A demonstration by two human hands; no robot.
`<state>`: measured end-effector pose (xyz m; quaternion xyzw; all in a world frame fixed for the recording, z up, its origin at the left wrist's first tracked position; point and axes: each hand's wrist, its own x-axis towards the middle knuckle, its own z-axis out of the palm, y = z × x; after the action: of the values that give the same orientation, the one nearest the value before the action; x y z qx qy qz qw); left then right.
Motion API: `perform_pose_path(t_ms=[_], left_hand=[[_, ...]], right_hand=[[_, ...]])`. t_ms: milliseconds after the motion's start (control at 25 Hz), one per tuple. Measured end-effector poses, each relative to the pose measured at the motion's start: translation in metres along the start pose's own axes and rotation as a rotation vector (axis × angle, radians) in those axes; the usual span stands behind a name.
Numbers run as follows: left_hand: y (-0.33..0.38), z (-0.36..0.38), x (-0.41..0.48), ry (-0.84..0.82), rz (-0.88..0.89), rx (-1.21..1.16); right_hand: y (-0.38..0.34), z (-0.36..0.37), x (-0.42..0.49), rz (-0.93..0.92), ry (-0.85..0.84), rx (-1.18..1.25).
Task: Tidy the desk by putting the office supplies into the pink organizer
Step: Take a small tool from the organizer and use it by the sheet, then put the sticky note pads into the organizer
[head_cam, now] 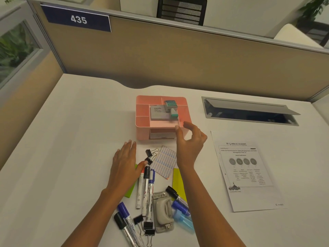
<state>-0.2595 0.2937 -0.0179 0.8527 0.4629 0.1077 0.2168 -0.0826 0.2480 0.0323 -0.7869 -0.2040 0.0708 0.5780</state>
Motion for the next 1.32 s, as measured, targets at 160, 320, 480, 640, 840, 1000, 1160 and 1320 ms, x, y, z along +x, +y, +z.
perform_pose_path(t_ms=[160, 320, 480, 640, 840, 1000, 1160, 1320], left_hand=[[0.001, 0.006, -0.014, 0.002, -0.015, -0.029], [-0.001, 0.007, -0.030, 0.003, -0.028, -0.023], [-0.002, 0.006, -0.048, 0.005, -0.034, -0.007], [-0.004, 0.008, -0.063, 0.013, -0.032, 0.026], [0.003, 0.008, -0.076, 0.037, -0.023, 0.039], [0.020, 0.010, -0.075, 0.064, 0.064, 0.092], [0.036, 0.015, -0.063, 0.055, 0.098, 0.137], [0.053, 0.020, -0.051, 0.049, 0.130, 0.210]], right_hand=[[0.014, -0.014, -0.023, -0.025, -0.045, -0.071], [0.026, -0.024, -0.044, 0.084, -0.216, -0.134], [0.035, -0.027, -0.059, 0.161, -0.404, -0.314], [0.038, -0.036, -0.072, 0.164, -0.501, -0.378], [0.044, -0.050, -0.074, 0.081, -0.516, -0.485], [0.045, -0.048, -0.054, 0.020, -0.492, -0.618], [0.036, -0.039, -0.029, -0.072, -0.569, -0.781], [0.035, -0.023, -0.016, -0.077, -0.641, -0.906]])
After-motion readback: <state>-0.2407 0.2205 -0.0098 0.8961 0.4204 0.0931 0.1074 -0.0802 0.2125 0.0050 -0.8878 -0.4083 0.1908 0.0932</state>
